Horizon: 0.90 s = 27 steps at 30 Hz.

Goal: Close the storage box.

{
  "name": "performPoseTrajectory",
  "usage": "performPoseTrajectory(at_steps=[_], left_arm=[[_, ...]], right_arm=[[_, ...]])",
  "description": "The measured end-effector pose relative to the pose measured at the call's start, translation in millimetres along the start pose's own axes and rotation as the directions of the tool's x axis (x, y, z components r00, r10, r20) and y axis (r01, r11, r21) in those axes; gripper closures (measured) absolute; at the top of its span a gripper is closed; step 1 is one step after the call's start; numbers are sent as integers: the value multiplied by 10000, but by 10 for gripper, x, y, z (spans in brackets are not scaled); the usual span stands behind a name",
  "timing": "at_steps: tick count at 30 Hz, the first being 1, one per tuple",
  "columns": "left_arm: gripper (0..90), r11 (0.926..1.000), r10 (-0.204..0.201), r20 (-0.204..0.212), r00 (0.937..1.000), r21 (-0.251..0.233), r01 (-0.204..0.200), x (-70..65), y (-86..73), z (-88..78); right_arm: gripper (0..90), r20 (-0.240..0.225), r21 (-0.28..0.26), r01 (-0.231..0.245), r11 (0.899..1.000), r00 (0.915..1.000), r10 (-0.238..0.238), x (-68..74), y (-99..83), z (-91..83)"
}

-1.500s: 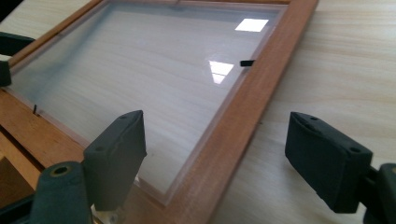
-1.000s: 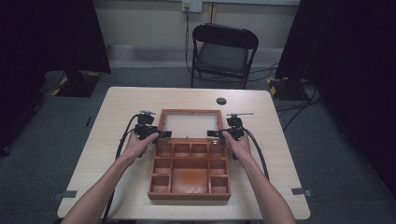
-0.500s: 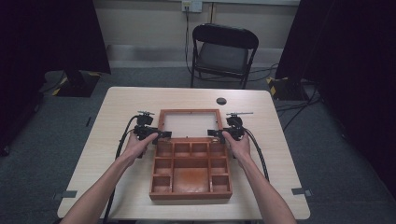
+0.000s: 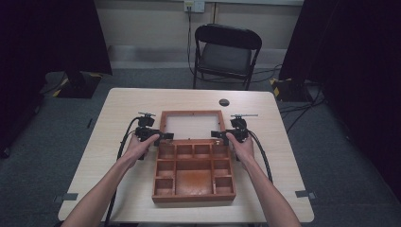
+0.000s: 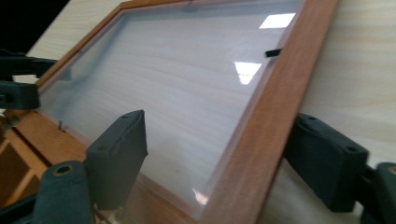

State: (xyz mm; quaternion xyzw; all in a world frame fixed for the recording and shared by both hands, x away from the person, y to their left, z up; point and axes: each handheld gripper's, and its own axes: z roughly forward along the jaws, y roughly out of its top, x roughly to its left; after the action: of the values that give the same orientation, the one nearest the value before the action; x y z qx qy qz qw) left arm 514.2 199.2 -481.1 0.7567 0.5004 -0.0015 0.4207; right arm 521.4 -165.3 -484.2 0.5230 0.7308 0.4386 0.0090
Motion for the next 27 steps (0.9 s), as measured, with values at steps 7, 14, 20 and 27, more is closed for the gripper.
performPoseTrajectory(at_steps=[7,14,20,27], left_arm=[[167,9997,-188,339,9992,129,183,30,14,7],[212,9984,547,-135,9984,-149,-549,-91,65,-54],[256,9967,752,-246,9969,-283,-759,-109,72,-109],[304,9921,1105,-749,9910,-510,-1145,-208,114,-182]], right_arm=[[192,-66,-134,31,9999,10000,-32,27,-8,19],[282,256,-770,549,9955,9983,-531,75,26,-76],[315,391,-811,669,9945,9972,-639,112,30,-132],[280,332,-1199,717,9902,9971,-682,199,57,-229]])
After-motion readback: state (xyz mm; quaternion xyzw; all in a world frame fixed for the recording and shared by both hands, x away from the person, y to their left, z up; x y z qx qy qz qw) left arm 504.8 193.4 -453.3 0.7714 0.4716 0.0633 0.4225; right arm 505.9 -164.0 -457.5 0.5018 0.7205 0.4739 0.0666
